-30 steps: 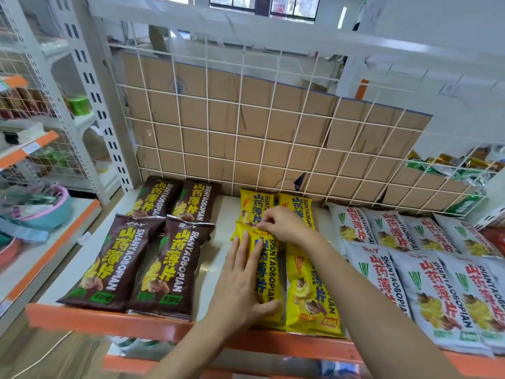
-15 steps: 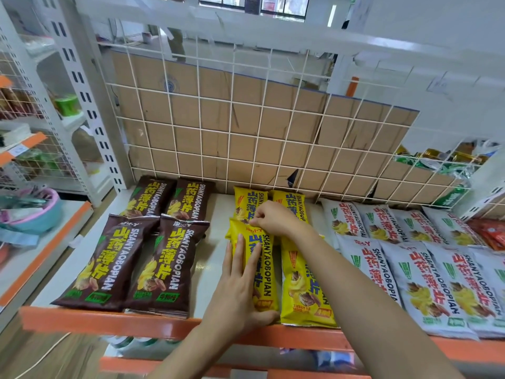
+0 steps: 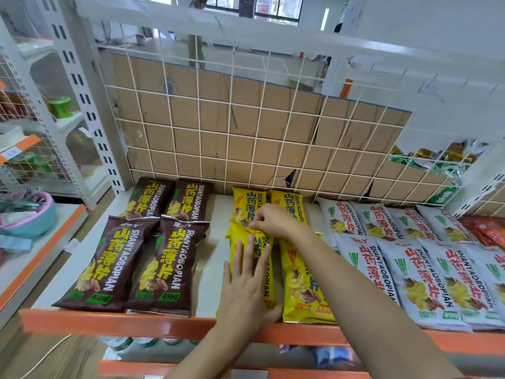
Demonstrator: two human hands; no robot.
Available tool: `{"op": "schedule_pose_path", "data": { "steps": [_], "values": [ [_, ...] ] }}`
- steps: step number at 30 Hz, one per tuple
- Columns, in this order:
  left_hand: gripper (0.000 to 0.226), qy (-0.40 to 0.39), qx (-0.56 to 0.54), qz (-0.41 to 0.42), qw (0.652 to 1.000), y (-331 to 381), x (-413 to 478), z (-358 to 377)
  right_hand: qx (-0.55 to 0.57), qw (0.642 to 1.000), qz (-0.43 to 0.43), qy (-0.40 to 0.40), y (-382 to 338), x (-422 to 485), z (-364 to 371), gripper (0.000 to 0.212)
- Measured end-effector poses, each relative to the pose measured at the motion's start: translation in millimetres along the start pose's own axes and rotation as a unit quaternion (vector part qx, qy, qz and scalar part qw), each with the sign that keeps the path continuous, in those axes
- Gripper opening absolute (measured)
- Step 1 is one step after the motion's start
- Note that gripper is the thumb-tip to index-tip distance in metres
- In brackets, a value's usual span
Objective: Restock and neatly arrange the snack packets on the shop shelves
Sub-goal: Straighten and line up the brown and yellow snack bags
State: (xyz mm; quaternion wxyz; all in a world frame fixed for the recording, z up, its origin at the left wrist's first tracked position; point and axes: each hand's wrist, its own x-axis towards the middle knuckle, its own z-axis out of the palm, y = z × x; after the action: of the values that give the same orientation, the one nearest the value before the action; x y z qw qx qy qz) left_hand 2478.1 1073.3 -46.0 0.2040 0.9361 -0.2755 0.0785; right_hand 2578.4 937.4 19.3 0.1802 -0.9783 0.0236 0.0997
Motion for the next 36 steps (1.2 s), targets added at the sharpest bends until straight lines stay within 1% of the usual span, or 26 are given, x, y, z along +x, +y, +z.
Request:
{"op": "schedule_pose_path", "data": {
  "steps": [4, 8, 12, 14, 17, 19, 21, 23, 28, 33, 36],
  "values": [
    [0.101, 0.0, 0.019, -0.011, 1.0, 1.0, -3.2, 5.4, -0.016, 0.999, -0.019, 0.02, 1.1, 2.3, 0.5, 0.021],
    [0.098, 0.0, 0.02, -0.012, 1.0, 0.6, -3.5, 5.3, -0.01, 0.999, -0.025, 0.045, 2.4, -1.6, 3.8, 0.019],
    [0.096, 0.001, 0.011, -0.006, 1.0, -1.3, -4.7, 3.2, 0.024, 0.997, -0.022, 0.071, 7.8, -10.6, 4.4, 0.019],
    [0.095, 0.011, 0.005, 0.003, 1.0, -3.0, -5.1, 2.6, 0.042, 0.994, -0.008, 0.104, 15.0, -17.6, 0.8, 0.02],
    [0.092, 0.023, 0.013, 0.026, 0.999, -6.7, -4.8, 1.2, 0.082, 0.982, 0.022, 0.171, 33.1, -34.5, -6.7, 0.017],
    [0.088, 0.035, 0.021, 0.047, 0.998, -7.6, -5.3, 0.9, 0.093, 0.975, 0.049, 0.195, 48.0, -48.4, -10.2, 0.016],
    [0.081, 0.056, 0.017, 0.068, 0.996, -6.3, -6.7, 1.3, 0.082, 0.976, 0.073, 0.188, 62.6, -60.8, -10.5, 0.017],
    [0.073, 0.072, 0.009, 0.087, 0.994, -1.5, -7.6, 1.5, 0.076, 0.981, 0.082, 0.159, 72.3, -69.6, -9.6, 0.018],
    [0.057, 0.073, 0.035, 0.096, 0.992, 17.0, -3.1, 2.5, 0.081, 0.986, 0.062, 0.129, 78.1, -76.1, -12.8, 0.022],
    [0.054, 0.096, 0.002, 0.073, 0.993, 38.1, 3.8, 12.2, 0.074, 0.992, 0.038, 0.094, 85.7, -66.4, -13.0, 0.025],
    [0.058, 0.099, 0.009, 0.059, 0.993, 52.9, 6.4, 18.4, 0.084, 0.993, 0.007, 0.077, 89.0, -59.0, -17.6, 0.024]
  ]
}}
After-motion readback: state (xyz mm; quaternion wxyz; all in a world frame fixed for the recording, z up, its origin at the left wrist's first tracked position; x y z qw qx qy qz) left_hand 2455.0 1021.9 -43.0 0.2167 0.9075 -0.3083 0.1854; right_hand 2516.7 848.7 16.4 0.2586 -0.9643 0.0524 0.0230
